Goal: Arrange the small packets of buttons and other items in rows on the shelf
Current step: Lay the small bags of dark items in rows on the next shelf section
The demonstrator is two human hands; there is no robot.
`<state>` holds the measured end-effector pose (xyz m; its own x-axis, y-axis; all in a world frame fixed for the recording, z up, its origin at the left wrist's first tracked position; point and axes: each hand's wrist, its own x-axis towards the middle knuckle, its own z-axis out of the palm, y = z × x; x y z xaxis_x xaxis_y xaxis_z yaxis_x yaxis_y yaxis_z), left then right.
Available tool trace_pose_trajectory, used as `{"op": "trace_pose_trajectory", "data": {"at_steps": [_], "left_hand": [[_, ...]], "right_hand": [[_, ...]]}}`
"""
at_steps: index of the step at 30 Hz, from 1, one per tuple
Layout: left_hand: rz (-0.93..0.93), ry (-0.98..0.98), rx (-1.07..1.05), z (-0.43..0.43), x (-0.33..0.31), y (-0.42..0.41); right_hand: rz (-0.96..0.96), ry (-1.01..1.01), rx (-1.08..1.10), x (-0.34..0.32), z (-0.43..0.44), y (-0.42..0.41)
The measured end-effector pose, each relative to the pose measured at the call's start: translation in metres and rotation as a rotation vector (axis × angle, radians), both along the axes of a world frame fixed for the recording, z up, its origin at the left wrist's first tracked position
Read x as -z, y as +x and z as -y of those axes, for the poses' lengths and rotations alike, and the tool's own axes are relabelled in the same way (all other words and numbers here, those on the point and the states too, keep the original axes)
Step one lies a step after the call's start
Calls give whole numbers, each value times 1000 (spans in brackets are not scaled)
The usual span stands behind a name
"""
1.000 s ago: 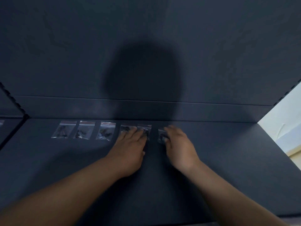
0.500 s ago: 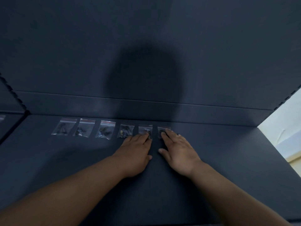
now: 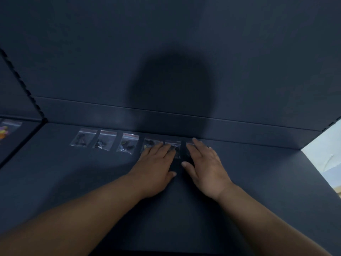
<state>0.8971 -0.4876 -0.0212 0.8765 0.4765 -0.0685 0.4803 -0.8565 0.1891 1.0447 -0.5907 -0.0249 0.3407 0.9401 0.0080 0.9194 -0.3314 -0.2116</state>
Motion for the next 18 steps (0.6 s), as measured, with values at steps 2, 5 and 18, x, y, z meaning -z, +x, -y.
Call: {"op": "trace_pose_trajectory", "data": {"at_steps": [2,5,18], "left_hand": [[16,39,-35,-5,-4,-12],[13,100,-104,-16,-14,-37],[108,283,-543,-50,-57,-302]], "right_hand": [[39,-8,-13,-5,-9,-11],[94,35,-71,-13,-23,-35],[92,140,-443,-50,-115,-261]]}}
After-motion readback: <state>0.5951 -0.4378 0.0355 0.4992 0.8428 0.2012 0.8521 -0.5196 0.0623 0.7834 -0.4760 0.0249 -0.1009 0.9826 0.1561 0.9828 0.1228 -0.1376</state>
